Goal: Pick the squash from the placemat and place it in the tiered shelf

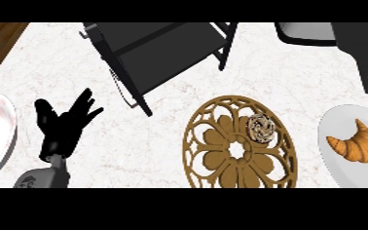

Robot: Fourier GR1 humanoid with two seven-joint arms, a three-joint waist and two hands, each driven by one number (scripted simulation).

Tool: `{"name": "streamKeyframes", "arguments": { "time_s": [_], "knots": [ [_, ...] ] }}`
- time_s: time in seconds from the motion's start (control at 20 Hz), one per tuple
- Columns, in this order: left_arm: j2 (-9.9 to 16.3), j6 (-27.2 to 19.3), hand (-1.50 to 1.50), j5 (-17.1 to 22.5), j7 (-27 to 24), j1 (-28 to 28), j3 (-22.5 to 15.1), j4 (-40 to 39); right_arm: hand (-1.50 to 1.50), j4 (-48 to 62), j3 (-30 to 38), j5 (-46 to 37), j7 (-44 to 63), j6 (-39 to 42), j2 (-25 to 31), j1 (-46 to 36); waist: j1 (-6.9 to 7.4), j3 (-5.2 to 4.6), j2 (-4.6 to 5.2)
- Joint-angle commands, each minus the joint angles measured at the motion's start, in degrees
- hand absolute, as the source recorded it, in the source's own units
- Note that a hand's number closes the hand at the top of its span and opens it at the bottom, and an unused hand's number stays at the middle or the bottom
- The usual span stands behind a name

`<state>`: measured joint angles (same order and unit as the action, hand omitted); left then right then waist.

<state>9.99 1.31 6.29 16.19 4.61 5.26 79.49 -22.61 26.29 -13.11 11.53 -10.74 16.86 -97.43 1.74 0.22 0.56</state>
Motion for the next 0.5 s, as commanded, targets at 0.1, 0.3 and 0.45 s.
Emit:
{"name": "streamKeyframes", "arguments": {
  "time_s": [0.1,0.3,0.45],
  "knots": [
    [-1.3,0.4,0.0,-0.5,-0.1,-2.4,-1.2,-1.8,-1.5,2.1,5.0,4.0,-0.9,4.4,9.7,3.5,0.12,-0.23,0.37],
    [-1.1,0.7,0.0,-0.4,-0.9,-1.6,-1.0,-2.1,-1.5,4.5,5.4,4.8,-2.9,10.7,13.4,5.3,0.69,-0.24,0.61],
    [1.5,1.8,0.0,0.9,0.8,0.0,1.3,-2.6,-1.5,5.0,5.4,5.3,-3.7,16.3,17.1,6.4,0.41,-0.22,0.52]
  ]
}}
